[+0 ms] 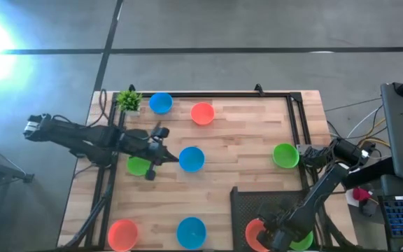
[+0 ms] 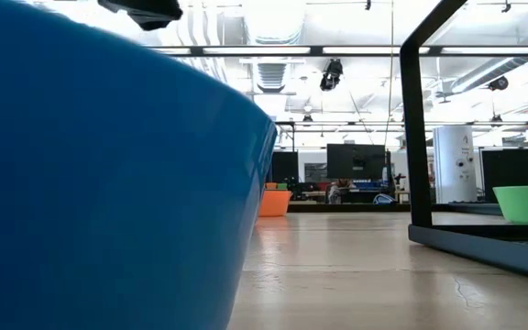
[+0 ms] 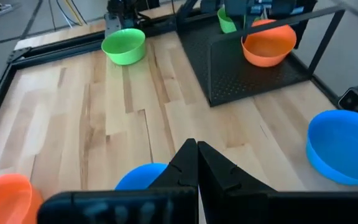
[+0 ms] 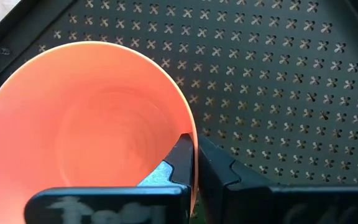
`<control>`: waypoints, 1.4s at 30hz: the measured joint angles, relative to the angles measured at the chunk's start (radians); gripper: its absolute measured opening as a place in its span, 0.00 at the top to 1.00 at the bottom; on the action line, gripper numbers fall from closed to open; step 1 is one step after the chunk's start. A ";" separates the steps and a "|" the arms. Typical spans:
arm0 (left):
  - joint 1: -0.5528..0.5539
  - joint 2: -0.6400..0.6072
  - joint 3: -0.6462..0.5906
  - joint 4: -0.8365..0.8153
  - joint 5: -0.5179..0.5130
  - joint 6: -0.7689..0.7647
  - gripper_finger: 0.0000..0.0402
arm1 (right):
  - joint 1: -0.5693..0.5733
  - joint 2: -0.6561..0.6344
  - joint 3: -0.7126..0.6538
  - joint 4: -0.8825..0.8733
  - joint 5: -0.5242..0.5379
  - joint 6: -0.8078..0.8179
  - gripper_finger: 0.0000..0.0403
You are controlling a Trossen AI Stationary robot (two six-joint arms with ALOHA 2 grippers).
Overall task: Pick & Place Mini bowls
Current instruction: Put the top right orange bowl on the shelf
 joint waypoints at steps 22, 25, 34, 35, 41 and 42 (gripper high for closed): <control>-0.002 0.189 0.216 -0.020 0.070 0.071 1.00 | 0.000 0.000 0.000 0.010 -0.001 0.002 0.98; -0.002 0.189 0.218 -0.019 0.070 0.071 1.00 | 0.000 0.000 0.000 0.010 -0.002 0.000 0.98; -0.002 0.189 0.222 -0.021 0.098 0.072 1.00 | 0.000 0.000 0.000 0.009 -0.001 0.002 0.98; -0.003 0.189 0.224 -0.021 0.099 0.072 1.00 | 0.000 0.000 0.000 0.009 -0.002 0.002 0.97; -0.003 0.189 0.225 -0.022 0.100 0.073 1.00 | 0.000 0.003 -0.001 0.007 -0.004 0.000 0.91; -0.003 0.189 0.225 -0.022 0.100 0.076 1.00 | 0.000 0.003 -0.001 0.007 -0.004 0.000 0.89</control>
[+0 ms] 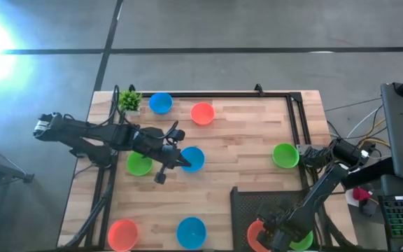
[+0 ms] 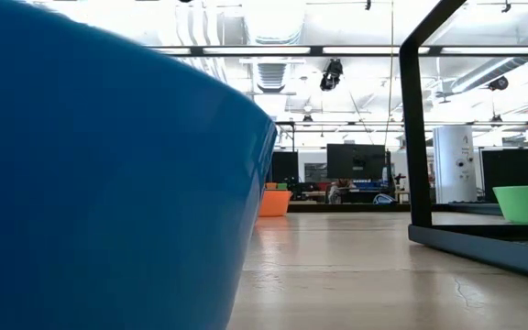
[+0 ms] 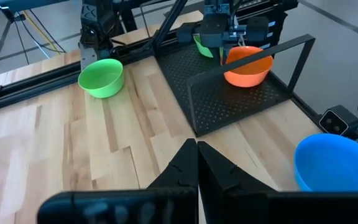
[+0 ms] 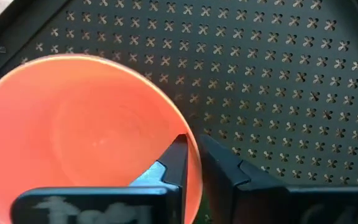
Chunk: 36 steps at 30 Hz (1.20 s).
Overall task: Pick & Place Mini bowls
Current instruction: Put the top right orange bowl on the shelf, then put the middle blue bowl on the shelf
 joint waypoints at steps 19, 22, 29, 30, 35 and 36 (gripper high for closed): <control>0.001 0.000 0.000 -0.011 0.000 0.024 1.00 | 0.000 -0.093 0.000 -0.003 0.002 -0.065 0.80; 0.001 0.000 -0.001 -0.014 0.000 0.024 1.00 | 0.000 -0.130 0.000 -0.014 0.026 -0.080 0.82; 0.001 0.000 -0.001 -0.033 -0.004 0.022 1.00 | -0.003 -0.201 0.000 -0.047 0.217 -0.172 0.84; 0.001 0.000 -0.001 -0.038 -0.005 0.022 1.00 | -0.004 -0.212 0.000 -0.050 0.238 -0.179 0.85; 0.001 0.000 -0.003 -0.050 -0.011 0.033 1.00 | -0.007 -0.252 0.000 -0.109 0.319 -0.182 0.86; 0.001 0.000 -0.004 -0.053 -0.012 0.038 1.00 | -0.009 -0.261 0.000 -0.124 0.324 -0.183 0.86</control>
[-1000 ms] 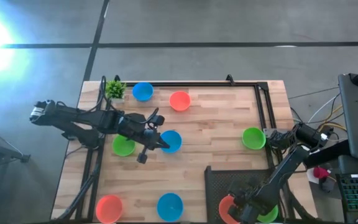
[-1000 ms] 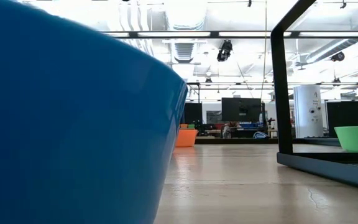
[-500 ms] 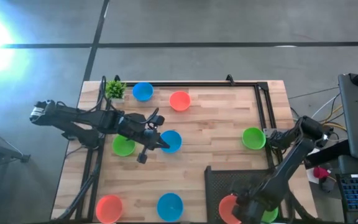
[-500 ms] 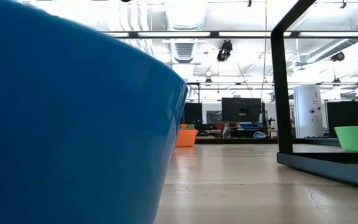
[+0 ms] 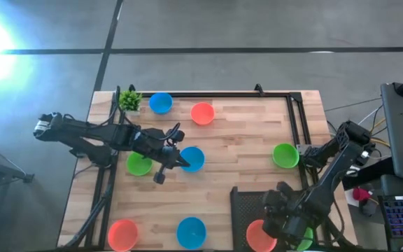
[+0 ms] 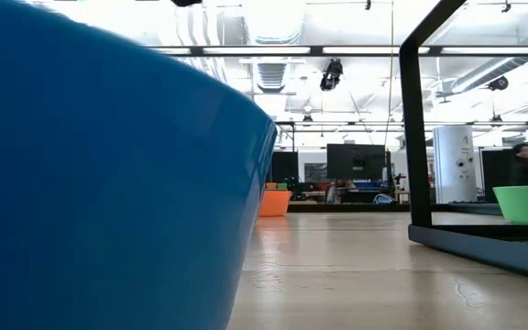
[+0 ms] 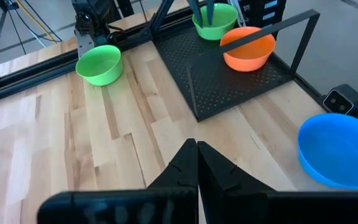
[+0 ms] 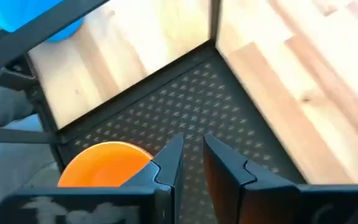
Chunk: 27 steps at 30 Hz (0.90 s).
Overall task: Pick & Place Mini bowls
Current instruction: Put the middle blue bowl on the shelf
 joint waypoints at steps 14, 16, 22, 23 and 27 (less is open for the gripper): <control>0.002 0.000 -0.012 -0.093 -0.106 -0.004 1.00 | -0.045 -0.143 0.000 -0.180 0.183 -0.006 0.86; 0.003 0.000 -0.022 -0.092 -0.121 -0.016 1.00 | -0.060 -0.163 0.000 -0.181 0.217 -0.037 0.86; 0.013 0.000 -0.076 -0.098 -0.174 -0.118 1.00 | -0.118 -0.215 0.000 -0.181 0.229 -0.159 0.86; 0.014 0.000 -0.089 -0.101 -0.179 -0.128 1.00 | -0.128 -0.223 0.000 -0.181 0.230 -0.178 0.86; 0.017 0.000 -0.140 -0.109 -0.183 -0.158 1.00 | -0.157 -0.254 -0.001 -0.181 0.232 -0.235 0.86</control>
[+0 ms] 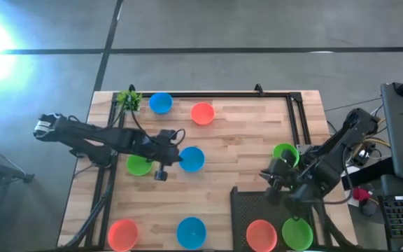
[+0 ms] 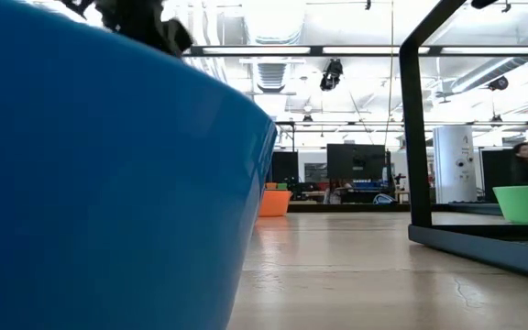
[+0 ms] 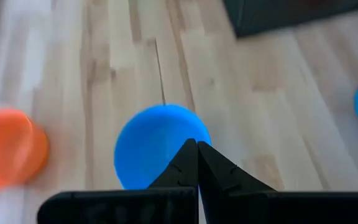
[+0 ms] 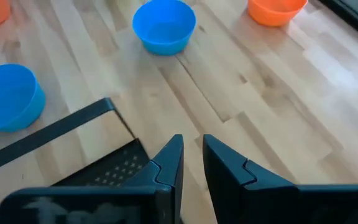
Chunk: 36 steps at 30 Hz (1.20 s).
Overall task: Pick & Place Mini bowls
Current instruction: Put the middle blue bowl on the shelf
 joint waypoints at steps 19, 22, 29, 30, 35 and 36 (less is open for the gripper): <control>0.038 0.058 -0.165 0.026 -0.068 -0.209 1.00 | -0.066 -0.053 0.000 0.001 0.086 -0.054 0.86; 0.039 0.097 -0.165 0.028 -0.067 -0.211 1.00 | -0.069 -0.053 0.000 0.001 0.086 -0.054 0.86; 0.041 0.176 -0.152 0.028 -0.060 -0.212 1.00 | -0.068 -0.054 0.000 0.002 0.085 -0.054 0.86; 0.041 0.185 -0.152 0.028 -0.059 -0.214 1.00 | -0.068 -0.054 0.000 0.002 0.085 -0.054 0.86; 0.044 0.232 -0.154 0.028 -0.059 -0.231 1.00 | -0.068 -0.054 0.000 0.002 0.085 -0.054 0.86; 0.044 0.242 -0.154 0.028 -0.059 -0.231 1.00 | -0.068 -0.054 0.000 0.002 0.085 -0.054 0.86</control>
